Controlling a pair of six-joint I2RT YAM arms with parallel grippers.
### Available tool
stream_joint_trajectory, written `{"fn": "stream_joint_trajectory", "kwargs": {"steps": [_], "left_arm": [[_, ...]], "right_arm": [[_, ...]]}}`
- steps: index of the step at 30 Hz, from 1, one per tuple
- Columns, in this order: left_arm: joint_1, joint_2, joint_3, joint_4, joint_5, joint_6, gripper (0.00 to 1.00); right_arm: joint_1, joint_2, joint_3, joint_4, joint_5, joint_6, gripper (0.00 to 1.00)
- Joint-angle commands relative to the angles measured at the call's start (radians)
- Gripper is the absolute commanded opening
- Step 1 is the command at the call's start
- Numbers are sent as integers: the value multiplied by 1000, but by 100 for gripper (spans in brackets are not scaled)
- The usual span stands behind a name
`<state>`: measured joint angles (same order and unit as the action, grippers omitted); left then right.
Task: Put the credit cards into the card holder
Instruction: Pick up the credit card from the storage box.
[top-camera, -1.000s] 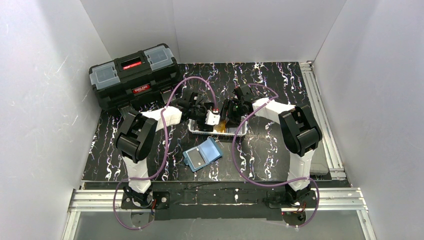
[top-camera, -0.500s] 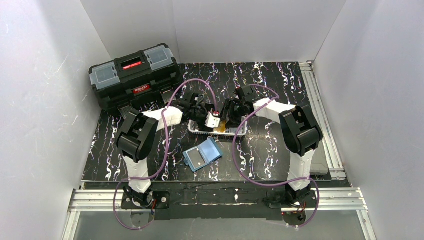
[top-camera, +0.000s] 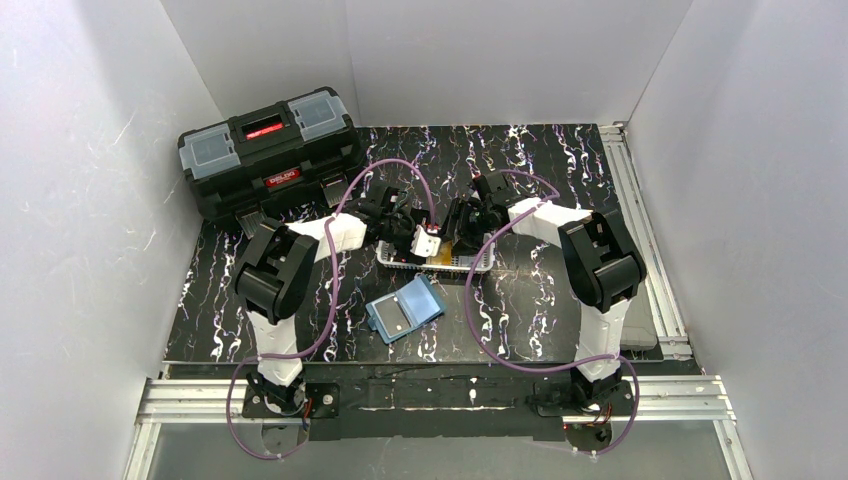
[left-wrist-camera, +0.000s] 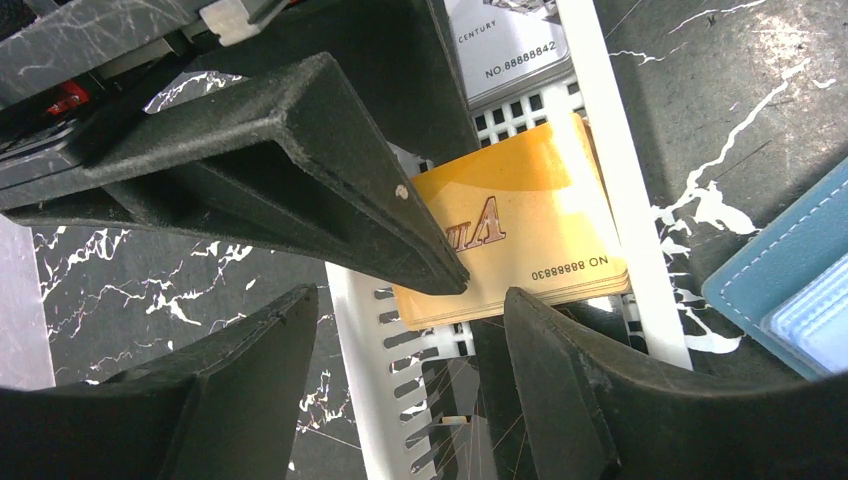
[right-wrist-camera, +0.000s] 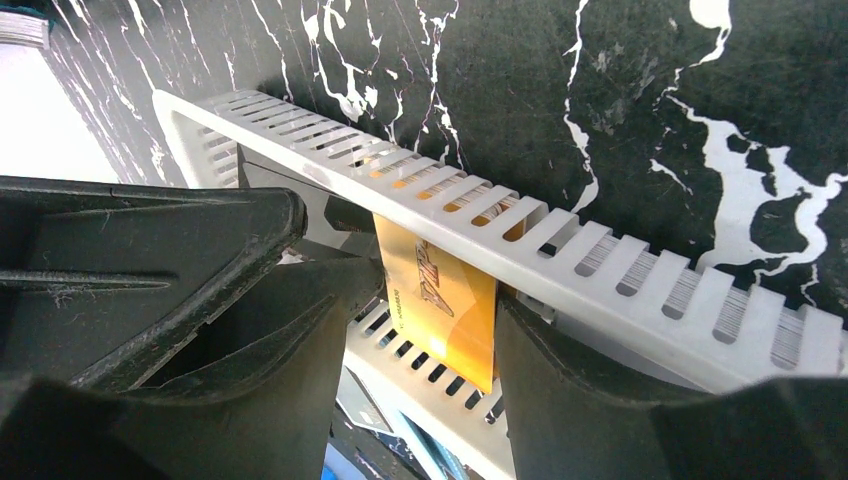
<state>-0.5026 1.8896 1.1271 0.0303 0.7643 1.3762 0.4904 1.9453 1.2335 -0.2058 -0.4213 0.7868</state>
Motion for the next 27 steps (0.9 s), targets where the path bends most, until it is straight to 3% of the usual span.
{"fn": "stream_joint_trajectory", "kwargs": {"steps": [1,22,27], "left_arm": [[-23,29,9,-19,30,11,67],[-49,63,30,5,33,-7,67],[-51,60,33,6,28,-14,67]], "right_arm": [[5,-3,-33,-7,22,-12,64],[-6,-25,-65,4,22,-14,63],[-14,-42,-73,8,22,-17,56]]}}
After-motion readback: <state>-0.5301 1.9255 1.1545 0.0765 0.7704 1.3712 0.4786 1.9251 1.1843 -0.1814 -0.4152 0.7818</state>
